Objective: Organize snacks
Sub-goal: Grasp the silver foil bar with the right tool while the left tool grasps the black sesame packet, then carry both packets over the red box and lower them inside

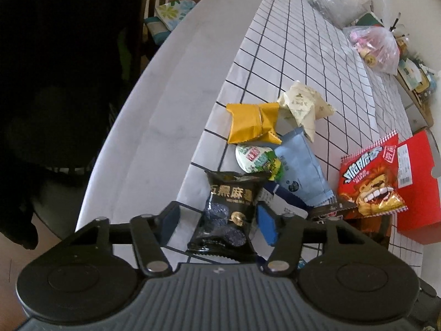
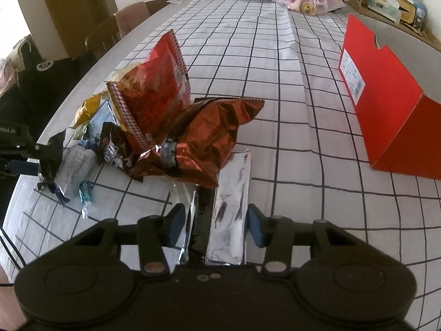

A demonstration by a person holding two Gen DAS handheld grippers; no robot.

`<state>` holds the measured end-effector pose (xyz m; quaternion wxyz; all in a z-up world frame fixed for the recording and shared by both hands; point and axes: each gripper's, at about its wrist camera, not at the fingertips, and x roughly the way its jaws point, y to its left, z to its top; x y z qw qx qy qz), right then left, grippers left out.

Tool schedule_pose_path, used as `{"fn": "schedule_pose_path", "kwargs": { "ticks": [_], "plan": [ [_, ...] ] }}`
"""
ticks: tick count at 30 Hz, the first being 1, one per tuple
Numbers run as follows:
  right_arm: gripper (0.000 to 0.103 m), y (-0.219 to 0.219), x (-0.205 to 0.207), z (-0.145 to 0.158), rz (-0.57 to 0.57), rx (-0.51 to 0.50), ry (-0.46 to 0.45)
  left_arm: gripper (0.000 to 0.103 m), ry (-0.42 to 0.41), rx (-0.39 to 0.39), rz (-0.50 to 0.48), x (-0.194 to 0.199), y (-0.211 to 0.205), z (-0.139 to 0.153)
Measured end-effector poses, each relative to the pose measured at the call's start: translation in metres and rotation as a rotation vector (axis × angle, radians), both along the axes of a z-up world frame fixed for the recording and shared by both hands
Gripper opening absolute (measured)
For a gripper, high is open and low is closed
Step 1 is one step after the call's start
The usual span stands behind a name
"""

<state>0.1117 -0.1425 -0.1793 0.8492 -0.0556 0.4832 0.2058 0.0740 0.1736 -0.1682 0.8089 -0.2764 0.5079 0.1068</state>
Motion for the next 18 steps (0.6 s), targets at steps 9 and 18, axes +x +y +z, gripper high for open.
{"fn": "schedule_pose_path", "kwargs": {
  "ticks": [9,18],
  "plan": [
    [0.041,-0.006,-0.007,0.004,-0.030,0.014,0.008,0.035,0.000,-0.007,-0.026,0.000,-0.004,-0.001],
    [0.040,-0.026,-0.026,0.015,-0.106,0.052,0.023,0.033,0.011,0.000,-0.007,-0.013,0.000,0.003]
  ]
}}
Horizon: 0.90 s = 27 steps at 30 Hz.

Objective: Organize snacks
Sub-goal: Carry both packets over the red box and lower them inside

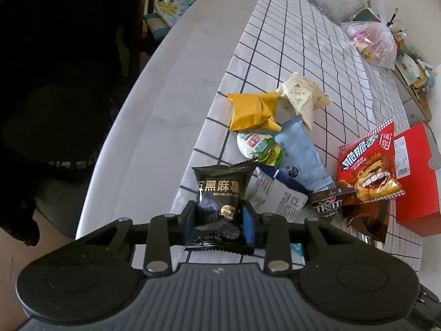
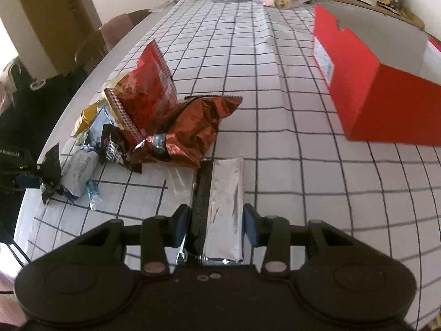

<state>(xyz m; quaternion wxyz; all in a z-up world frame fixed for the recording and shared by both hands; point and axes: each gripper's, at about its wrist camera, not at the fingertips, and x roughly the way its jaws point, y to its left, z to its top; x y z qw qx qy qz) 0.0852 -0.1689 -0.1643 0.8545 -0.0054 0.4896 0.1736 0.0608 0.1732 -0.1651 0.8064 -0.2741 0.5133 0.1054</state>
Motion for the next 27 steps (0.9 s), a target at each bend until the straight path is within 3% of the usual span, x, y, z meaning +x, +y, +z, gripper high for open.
{"fn": "schedule_pose_path", "kwargs": {
  "ticks": [10,27],
  "plan": [
    [0.040,-0.028,-0.020,0.024,-0.072,0.055,-0.030,0.033,-0.001,0.036,-0.031,-0.019,-0.016,0.019],
    [0.040,-0.084,-0.020,0.098,-0.156,0.079,-0.223,0.033,-0.183,0.178,-0.305,0.007,-0.124,0.108]
  ]
}}
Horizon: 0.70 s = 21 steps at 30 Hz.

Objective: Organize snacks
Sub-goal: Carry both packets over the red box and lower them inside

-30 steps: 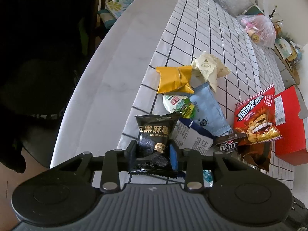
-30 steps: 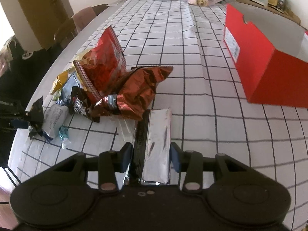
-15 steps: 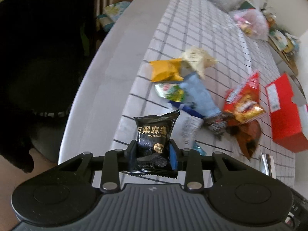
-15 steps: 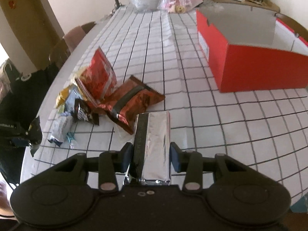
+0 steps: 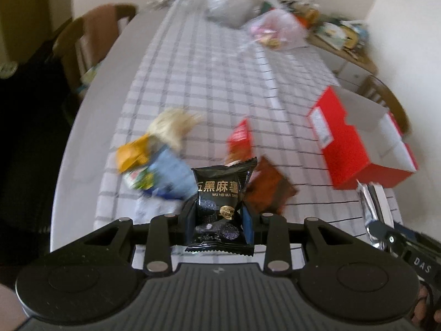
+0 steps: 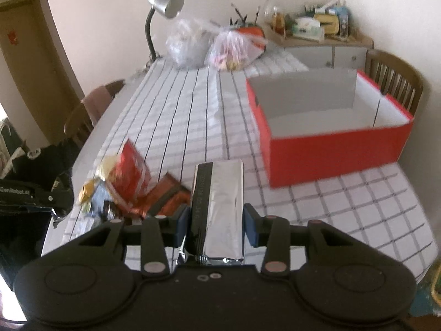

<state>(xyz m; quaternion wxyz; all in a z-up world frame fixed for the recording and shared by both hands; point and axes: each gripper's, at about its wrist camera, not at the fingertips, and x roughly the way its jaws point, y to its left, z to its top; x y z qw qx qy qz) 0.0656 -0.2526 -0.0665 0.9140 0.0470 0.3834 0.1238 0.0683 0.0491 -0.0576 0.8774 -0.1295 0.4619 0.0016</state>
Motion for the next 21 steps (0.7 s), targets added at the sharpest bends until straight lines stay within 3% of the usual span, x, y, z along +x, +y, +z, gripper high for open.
{"fn": "schedule_pose_path", "kwargs": {
  "ticks": [10,21],
  "plan": [
    [0.040,-0.052,0.041,0.026,0.008,-0.011,-0.066,0.033,-0.076,0.062,-0.114,0.042,-0.093,0.038],
    [0.040,-0.120,0.108,0.023,0.008,-0.033,-0.047,0.033,-0.032,0.118,-0.168,0.109,-0.188,0.035]
  ]
}}
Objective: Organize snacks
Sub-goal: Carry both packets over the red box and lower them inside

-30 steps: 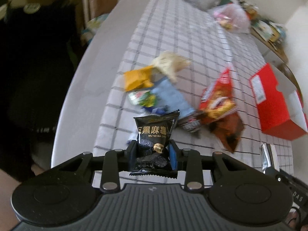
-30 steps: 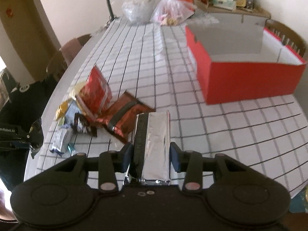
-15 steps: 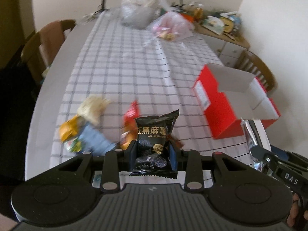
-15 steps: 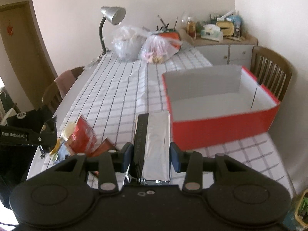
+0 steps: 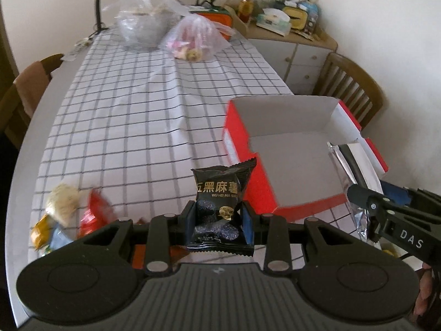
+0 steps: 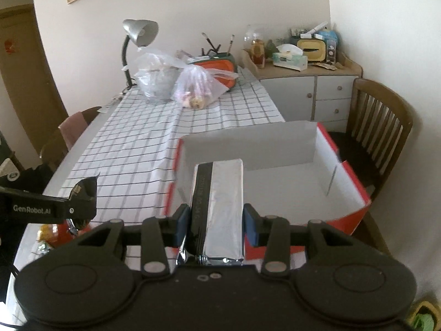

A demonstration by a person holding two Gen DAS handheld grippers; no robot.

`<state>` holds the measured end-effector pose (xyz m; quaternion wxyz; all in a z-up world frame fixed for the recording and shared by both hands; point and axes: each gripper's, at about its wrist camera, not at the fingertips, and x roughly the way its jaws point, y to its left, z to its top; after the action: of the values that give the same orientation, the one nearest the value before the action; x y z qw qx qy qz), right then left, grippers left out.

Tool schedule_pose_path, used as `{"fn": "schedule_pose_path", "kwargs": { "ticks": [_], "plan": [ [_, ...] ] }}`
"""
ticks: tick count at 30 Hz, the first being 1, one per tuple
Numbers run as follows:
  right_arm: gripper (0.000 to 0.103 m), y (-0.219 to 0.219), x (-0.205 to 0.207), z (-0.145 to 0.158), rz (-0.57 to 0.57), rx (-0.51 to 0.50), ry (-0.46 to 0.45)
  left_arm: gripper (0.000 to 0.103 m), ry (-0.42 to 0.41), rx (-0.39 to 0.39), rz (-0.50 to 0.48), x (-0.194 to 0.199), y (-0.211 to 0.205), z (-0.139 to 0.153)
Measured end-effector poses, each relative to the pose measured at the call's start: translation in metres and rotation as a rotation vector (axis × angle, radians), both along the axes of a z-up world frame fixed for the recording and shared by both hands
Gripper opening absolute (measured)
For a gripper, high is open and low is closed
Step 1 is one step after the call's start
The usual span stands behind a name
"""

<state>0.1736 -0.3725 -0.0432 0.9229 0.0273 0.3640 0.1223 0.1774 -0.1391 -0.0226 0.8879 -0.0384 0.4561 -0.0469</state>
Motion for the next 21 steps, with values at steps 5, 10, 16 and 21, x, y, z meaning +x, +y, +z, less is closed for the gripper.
{"fn": "schedule_pose_path", "kwargs": {
  "ticks": [5,10,16,21],
  "plan": [
    [0.040,-0.030,0.033,-0.006,0.005,-0.020,0.032,0.033,0.021,0.016,-0.022,0.035,-0.042,-0.002],
    [0.040,-0.055,0.066,-0.021,0.026,-0.051,0.072,0.033,0.051,0.033,-0.040,0.069,-0.081,-0.009],
    [0.040,-0.067,0.100,-0.043,0.045,-0.076,0.136,0.034,0.105,0.075,-0.039,0.108,-0.118,-0.027],
    [0.040,-0.065,0.126,-0.059,0.100,-0.099,0.187,0.034,0.183,0.080,-0.010,0.141,-0.131,-0.048]
  ]
}}
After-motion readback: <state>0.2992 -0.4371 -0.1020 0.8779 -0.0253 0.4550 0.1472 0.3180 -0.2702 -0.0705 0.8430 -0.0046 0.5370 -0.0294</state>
